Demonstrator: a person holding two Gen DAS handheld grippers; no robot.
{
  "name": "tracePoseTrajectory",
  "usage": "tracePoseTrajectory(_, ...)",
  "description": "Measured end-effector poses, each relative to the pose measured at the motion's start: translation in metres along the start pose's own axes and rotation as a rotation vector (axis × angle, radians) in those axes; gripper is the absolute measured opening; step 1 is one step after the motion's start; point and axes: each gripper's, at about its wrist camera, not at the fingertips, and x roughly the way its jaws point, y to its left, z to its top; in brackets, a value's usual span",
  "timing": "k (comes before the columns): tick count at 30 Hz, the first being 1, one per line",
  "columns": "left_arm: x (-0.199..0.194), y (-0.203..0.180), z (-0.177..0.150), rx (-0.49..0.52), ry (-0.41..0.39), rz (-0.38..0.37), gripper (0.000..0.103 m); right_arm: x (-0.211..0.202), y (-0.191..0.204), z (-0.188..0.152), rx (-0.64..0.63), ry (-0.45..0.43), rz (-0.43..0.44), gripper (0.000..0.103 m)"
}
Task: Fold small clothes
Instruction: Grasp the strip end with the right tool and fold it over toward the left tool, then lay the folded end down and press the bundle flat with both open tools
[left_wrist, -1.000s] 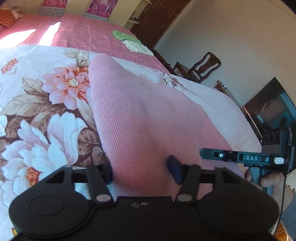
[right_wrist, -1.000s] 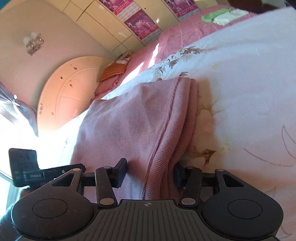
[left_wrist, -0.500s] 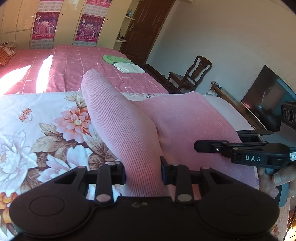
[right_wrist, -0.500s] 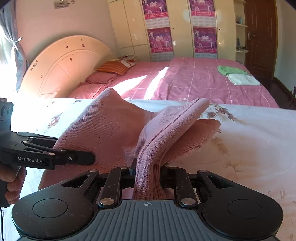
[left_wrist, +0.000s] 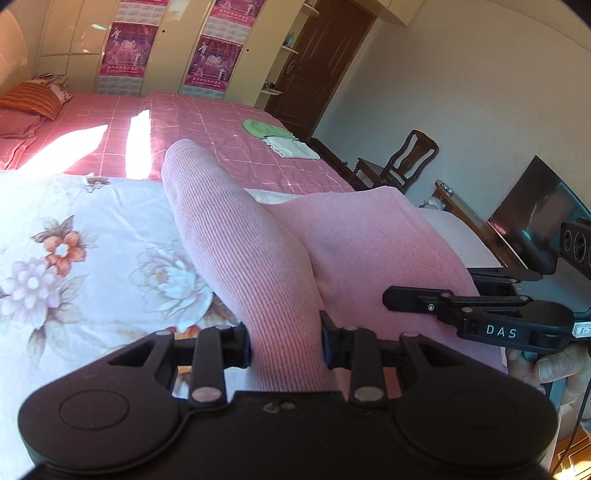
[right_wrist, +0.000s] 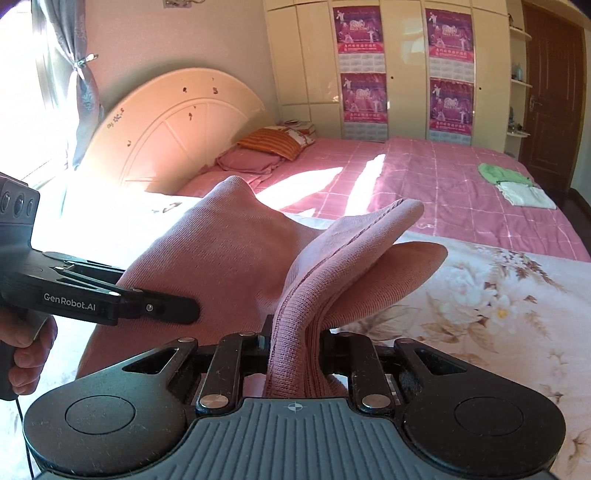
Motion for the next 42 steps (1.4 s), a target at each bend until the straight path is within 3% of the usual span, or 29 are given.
tracePoseTrajectory(6,-0.03,0.054,-0.022,-0.043,0.017,0.027,0.031,0.046,0.049,-0.006,0.033,0.032,0.06,0.019)
tracePoseTrajectory(14,-0.051,0.133,-0.062,-0.184,0.022,0.023,0.031,0.1,0.092,-0.029,0.074,0.092,0.136,0.019)
tracePoseTrajectory(18,-0.038,0.163,-0.079,-0.282,0.054,-0.006,0.042,0.124,0.07,-0.048,0.18,0.149,0.112,0.019)
tracePoseTrajectory(19,-0.036,0.17,-0.083,-0.301,0.042,-0.021,0.048,0.128,0.06,-0.053,0.217,0.162,0.119,0.019)
tracePoseTrajectory(22,-0.031,0.174,-0.084,-0.321,0.024,-0.042,0.052,0.133,0.039,-0.066,0.308,0.166,0.163,0.02)
tracePoseTrajectory(26,-0.046,0.166,-0.081,-0.26,0.029,-0.005,0.058,0.124,0.028,-0.063,0.347,0.175,0.146,0.041)
tracePoseTrajectory(27,-0.053,0.166,-0.08,-0.24,0.022,0.004,0.058,0.116,0.026,-0.06,0.345,0.162,0.118,0.047)
tracePoseTrajectory(31,-0.084,0.157,-0.065,-0.162,-0.097,0.003,0.055,0.082,0.02,-0.045,0.307,0.033,0.069,0.045)
tracePoseTrajectory(32,-0.084,0.154,-0.058,-0.15,-0.115,-0.008,0.054,0.081,0.02,-0.041,0.293,0.012,0.065,0.04)
tracePoseTrajectory(33,-0.081,0.151,-0.052,-0.135,-0.127,-0.015,0.052,0.082,0.022,-0.036,0.274,0.006,0.064,0.027)
tracePoseTrajectory(37,-0.042,0.144,-0.043,-0.118,-0.065,-0.017,0.047,0.099,0.052,-0.026,0.108,0.036,0.047,0.023)
tracePoseTrajectory(39,-0.024,0.146,-0.047,-0.138,-0.036,-0.016,0.047,0.117,0.062,-0.031,0.008,0.112,-0.007,0.023)
tracePoseTrajectory(41,-0.015,0.156,-0.056,-0.216,-0.04,-0.072,0.045,0.13,0.062,-0.045,-0.064,0.176,-0.068,0.023)
tracePoseTrajectory(42,-0.012,0.16,-0.058,-0.247,-0.041,-0.08,0.044,0.13,0.059,-0.049,-0.056,0.168,-0.061,0.023)
